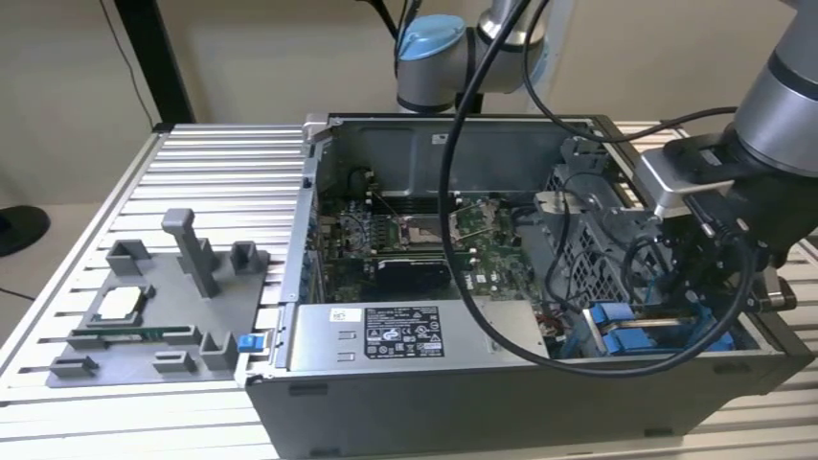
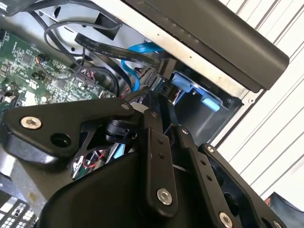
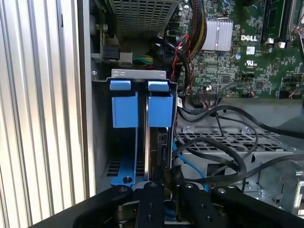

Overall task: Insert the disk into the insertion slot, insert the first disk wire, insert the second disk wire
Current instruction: 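Insert the first disk wire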

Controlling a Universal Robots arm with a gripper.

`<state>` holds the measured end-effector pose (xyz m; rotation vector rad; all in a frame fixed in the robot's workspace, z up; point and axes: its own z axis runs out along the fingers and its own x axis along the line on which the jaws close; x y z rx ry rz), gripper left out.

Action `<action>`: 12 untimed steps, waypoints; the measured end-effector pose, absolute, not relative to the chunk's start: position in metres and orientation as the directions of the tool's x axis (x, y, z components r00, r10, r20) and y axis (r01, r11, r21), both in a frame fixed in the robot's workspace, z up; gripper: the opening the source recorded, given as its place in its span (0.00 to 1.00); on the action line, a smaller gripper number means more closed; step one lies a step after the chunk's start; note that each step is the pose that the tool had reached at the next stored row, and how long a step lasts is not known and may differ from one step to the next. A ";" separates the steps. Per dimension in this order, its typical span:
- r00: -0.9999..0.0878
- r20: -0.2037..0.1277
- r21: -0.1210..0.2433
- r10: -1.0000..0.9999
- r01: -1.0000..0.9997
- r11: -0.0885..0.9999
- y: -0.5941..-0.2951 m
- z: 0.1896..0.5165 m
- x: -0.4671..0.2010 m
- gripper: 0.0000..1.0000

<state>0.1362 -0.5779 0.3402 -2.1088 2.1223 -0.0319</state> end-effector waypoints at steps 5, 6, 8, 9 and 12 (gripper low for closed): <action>-0.010 -0.091 -0.120 -0.996 -0.993 0.021 -0.578 0.339 0.137 0.00; -0.013 -0.091 -0.120 -0.996 -0.992 0.024 -0.578 0.339 0.137 0.00; -0.019 -0.091 -0.120 -0.996 -0.992 0.030 -0.578 0.338 0.137 0.00; -0.022 -0.091 -0.120 -0.996 -0.992 0.033 -0.578 0.338 0.137 0.00; -0.029 -0.091 -0.120 -0.995 -0.992 0.040 -0.577 0.337 0.137 0.00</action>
